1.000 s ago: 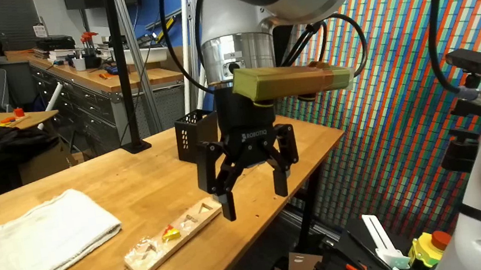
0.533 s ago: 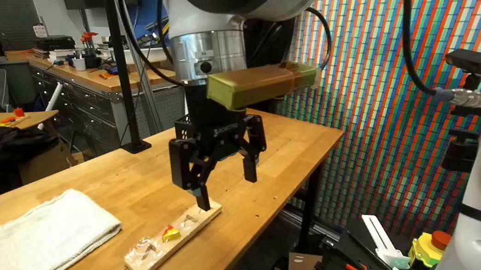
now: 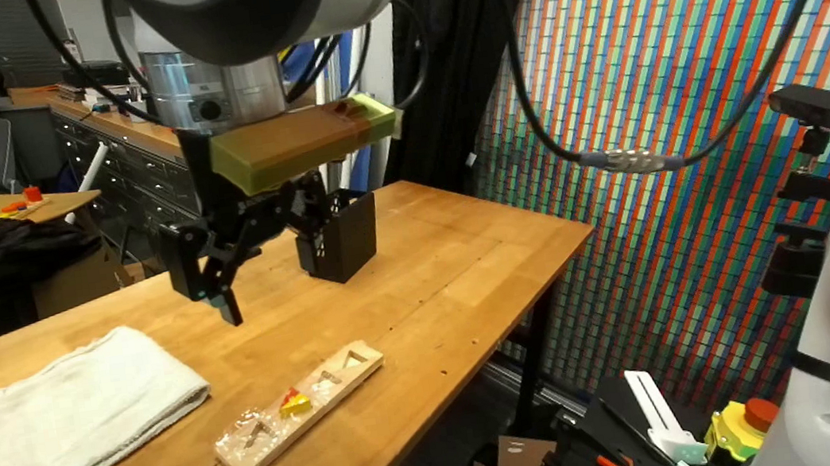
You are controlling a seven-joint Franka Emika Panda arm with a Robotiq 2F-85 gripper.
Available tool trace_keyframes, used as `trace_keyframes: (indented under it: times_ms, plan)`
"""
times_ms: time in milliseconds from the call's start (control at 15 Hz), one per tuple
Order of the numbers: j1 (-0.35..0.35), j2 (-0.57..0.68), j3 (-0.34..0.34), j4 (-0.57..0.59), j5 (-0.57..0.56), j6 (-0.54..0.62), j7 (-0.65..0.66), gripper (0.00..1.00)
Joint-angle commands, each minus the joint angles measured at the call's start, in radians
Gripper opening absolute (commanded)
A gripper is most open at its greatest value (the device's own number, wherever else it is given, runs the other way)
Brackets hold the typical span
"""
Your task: Pick up the cloth from the table and put it in the box
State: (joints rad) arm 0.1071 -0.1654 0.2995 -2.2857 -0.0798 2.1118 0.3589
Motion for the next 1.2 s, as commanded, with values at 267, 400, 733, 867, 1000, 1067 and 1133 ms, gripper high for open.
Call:
trace_keyframes:
  times_ms: [267,400,733,867,1000,1067,1133]
  plan:
    - [0.088,0.361,-0.025,0.418,-0.242,0.022,0.042,1.0]
    - [0.126,0.45,-0.043,0.516,-0.267,0.023,0.031,1.0]
    - [0.214,0.665,-0.094,0.725,-0.254,0.041,-0.015,1.0]
    - [0.239,0.733,-0.112,0.795,-0.24,0.04,-0.042,1.0]
    - [0.256,0.802,-0.129,0.864,-0.231,0.041,-0.075,1.0]
    - [0.261,0.832,-0.135,0.895,-0.226,0.04,-0.095,1.0]
    - [0.263,0.862,-0.14,0.925,-0.22,0.039,-0.113,1.0]
